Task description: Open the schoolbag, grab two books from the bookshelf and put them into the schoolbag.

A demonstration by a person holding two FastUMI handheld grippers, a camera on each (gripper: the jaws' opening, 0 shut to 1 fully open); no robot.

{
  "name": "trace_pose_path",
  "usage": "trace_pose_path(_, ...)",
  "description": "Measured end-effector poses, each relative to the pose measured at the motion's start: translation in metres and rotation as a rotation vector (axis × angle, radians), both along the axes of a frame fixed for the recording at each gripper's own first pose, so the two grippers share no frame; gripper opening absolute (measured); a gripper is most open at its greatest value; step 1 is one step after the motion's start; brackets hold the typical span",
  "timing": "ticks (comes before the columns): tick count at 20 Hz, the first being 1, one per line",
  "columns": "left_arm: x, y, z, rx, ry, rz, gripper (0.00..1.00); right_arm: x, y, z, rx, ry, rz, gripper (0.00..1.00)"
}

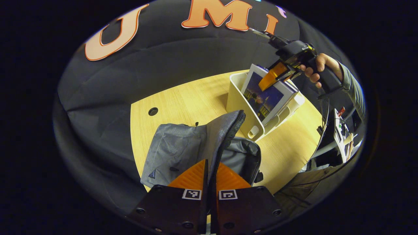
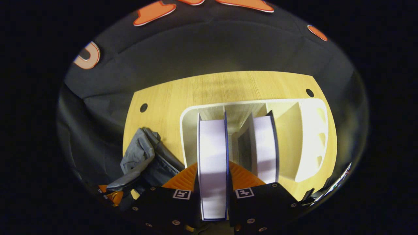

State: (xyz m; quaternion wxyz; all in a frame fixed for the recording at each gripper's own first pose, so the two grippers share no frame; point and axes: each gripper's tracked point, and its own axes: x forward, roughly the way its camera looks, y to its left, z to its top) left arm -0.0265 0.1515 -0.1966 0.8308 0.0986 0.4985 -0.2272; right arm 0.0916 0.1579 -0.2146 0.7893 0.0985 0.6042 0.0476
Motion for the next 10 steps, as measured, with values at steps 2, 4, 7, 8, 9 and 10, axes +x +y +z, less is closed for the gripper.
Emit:
trace_pose_path(2, 0.0, 0.002, 0.0, -0.002, 0.001, 0.0, 0.05, -0.001, -0.007, 0.016, 0.033, -0.037, -0.02, 0.34)
trace_pose_path(4, 0.0, 0.002, 0.0, -0.003, 0.003, 0.0, 0.05, -0.004, -0.012, 0.037, 0.071, -0.069, -0.032, 0.34)
trace_pose_path(7, 0.0, 0.001, 0.0, -0.004, 0.002, -0.005, 0.05, -0.013, -0.015, 0.064, 0.131, -0.107, -0.047, 0.33)
trace_pose_path(8, -0.001, 0.001, 0.0, -0.006, 0.001, -0.006, 0.05, -0.015, -0.019, 0.071, 0.147, -0.117, -0.06, 0.33)
trace_pose_path(9, -0.001, 0.001, 0.001, -0.009, 0.003, -0.007, 0.05, -0.02, -0.022, 0.079, 0.164, -0.123, -0.074, 0.33)
trace_pose_path(10, -0.001, 0.001, 0.0, -0.01, 0.003, -0.008, 0.05, -0.024, -0.026, 0.087, 0.181, -0.129, -0.089, 0.33)
